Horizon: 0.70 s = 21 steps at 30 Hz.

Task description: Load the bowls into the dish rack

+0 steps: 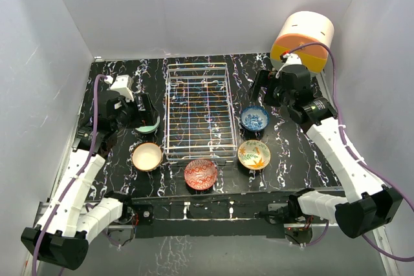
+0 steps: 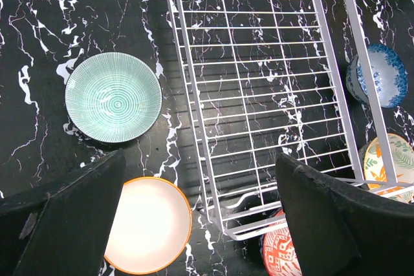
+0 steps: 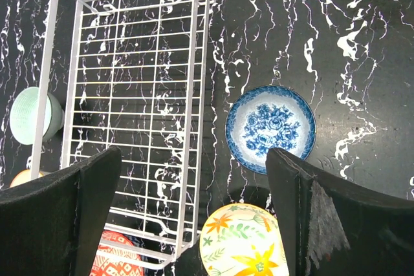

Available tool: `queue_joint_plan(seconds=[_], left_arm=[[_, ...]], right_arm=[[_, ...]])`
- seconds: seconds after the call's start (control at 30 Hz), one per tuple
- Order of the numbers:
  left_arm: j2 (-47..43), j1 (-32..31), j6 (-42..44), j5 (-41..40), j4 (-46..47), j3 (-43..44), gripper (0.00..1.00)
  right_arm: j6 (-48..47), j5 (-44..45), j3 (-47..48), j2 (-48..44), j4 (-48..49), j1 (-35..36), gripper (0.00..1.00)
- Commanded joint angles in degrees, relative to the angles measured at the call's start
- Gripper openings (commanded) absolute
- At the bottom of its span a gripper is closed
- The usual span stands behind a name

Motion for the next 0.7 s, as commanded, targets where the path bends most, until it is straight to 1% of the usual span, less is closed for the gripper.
queue_joint_plan(seconds=[0.0, 0.13, 0.2, 0.37, 0.5, 0.53, 0.67], left_arm=[[-0.49, -0.34, -0.06, 0.15, -1.04, 2.17, 0.97], [-0.53, -0.34, -0.03, 0.11, -0.98, 1.91, 0.97], [-0.63, -0.37, -0.04, 0.43, -0.98, 1.97, 0.97], [-1.06, -0.35, 0.17, 0.61, -1.62, 2.45, 0.97], [-1.61, -0.38, 0.19, 1.12, -2.09, 2.79, 0.97], [-1.79, -0.38, 0.19, 1.21, -2.18, 2.78, 0.97], [-2.76, -0.39, -0.07, 1.82, -2.03, 2.05, 0.97]], right_arm=[[-0.02, 1.68, 2.71, -0.14, 3.41, 0.17, 0.98], [-2.94, -1.56, 1.42, 0.03, 6.06, 0.14, 0.98], [-3.74, -1.66, 1.19, 0.56, 6.34, 0.13, 0.98], [-2.58, 5.88, 3.81, 5.77, 3.8, -0.72, 0.98], [-1.87, 10.82, 3.31, 9.21, 4.58, -4.05, 0.98], [-1.72, 10.81, 2.71, 9.9, 5.2, -5.44, 0.98], [-0.78, 5.35, 0.77, 13.15, 6.91, -10.71, 0.99]])
